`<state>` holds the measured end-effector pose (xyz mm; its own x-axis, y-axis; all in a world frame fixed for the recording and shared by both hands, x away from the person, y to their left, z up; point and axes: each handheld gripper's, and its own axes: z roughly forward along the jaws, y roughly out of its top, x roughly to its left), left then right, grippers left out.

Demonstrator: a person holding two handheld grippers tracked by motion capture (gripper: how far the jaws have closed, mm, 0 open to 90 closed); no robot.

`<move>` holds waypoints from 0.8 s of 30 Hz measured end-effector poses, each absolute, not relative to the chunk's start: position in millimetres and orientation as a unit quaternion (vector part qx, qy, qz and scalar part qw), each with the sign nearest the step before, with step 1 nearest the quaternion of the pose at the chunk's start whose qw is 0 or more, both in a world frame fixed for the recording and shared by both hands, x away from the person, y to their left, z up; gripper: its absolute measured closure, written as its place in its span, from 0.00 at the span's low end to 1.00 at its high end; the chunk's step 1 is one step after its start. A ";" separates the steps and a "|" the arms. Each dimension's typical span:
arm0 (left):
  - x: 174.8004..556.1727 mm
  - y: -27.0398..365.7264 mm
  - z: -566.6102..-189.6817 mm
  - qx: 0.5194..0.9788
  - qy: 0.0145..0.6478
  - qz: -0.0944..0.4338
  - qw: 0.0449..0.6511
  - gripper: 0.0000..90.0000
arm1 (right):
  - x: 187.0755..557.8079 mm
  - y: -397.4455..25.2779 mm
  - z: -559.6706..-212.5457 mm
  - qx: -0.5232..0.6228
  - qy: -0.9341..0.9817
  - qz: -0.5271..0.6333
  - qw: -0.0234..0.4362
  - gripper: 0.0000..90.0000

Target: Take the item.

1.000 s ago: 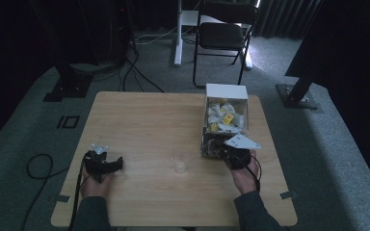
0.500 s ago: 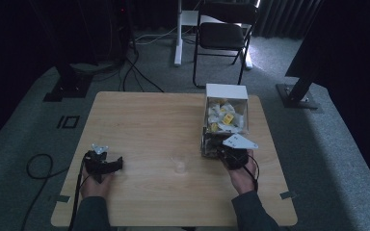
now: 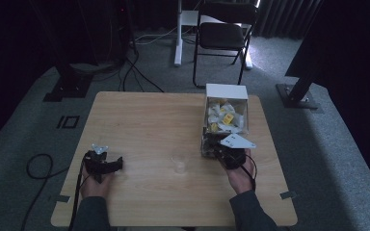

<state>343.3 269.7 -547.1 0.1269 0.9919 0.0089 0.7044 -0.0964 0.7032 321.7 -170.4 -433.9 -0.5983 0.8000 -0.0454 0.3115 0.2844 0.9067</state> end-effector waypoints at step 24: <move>343.3 269.7 -547.1 0.695 0.610 0.254 0.283 0.11 | 316.2 -155.4 -433.0 0.346 0.766 0.479 0.252 1.00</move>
